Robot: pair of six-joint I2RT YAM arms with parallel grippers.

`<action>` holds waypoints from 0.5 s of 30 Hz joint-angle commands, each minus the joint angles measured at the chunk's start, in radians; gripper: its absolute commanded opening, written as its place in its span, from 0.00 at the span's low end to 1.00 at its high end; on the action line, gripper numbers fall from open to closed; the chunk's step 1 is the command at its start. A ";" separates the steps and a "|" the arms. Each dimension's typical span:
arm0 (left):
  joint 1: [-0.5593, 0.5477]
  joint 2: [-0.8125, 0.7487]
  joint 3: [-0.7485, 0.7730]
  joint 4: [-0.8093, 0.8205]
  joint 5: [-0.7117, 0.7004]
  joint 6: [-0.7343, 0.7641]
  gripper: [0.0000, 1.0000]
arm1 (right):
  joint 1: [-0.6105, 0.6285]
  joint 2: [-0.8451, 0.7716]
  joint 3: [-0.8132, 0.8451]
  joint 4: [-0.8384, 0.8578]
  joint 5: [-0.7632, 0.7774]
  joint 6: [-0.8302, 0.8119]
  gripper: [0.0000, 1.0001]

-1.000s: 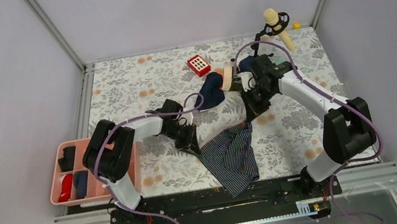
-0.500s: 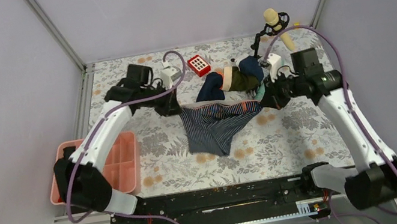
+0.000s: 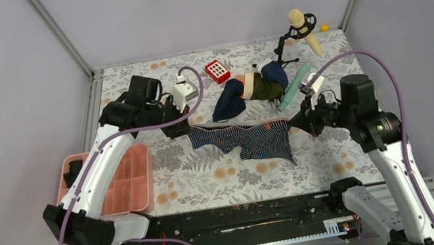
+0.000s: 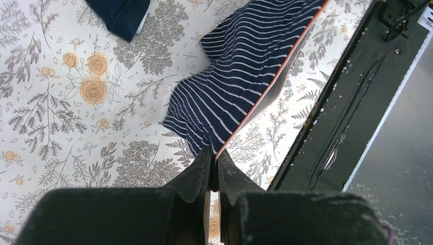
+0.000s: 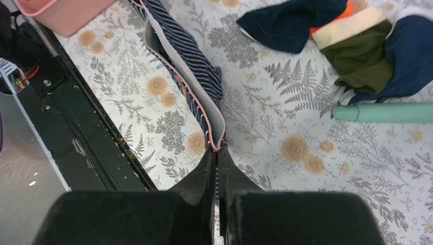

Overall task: Roll the underwear
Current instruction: Flatten out the underwear at the center of the board.

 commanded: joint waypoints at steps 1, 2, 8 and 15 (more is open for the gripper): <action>-0.068 -0.127 0.023 -0.041 -0.066 0.024 0.00 | -0.001 -0.105 0.020 -0.040 -0.065 0.013 0.00; -0.087 -0.149 0.022 -0.047 -0.070 0.015 0.00 | -0.002 -0.124 0.034 -0.063 -0.085 0.008 0.00; -0.153 -0.221 0.049 -0.107 -0.034 -0.036 0.00 | -0.001 -0.213 0.053 -0.168 -0.188 0.014 0.00; -0.175 -0.155 0.030 -0.082 -0.134 -0.080 0.00 | -0.002 -0.190 -0.006 -0.094 -0.138 0.167 0.00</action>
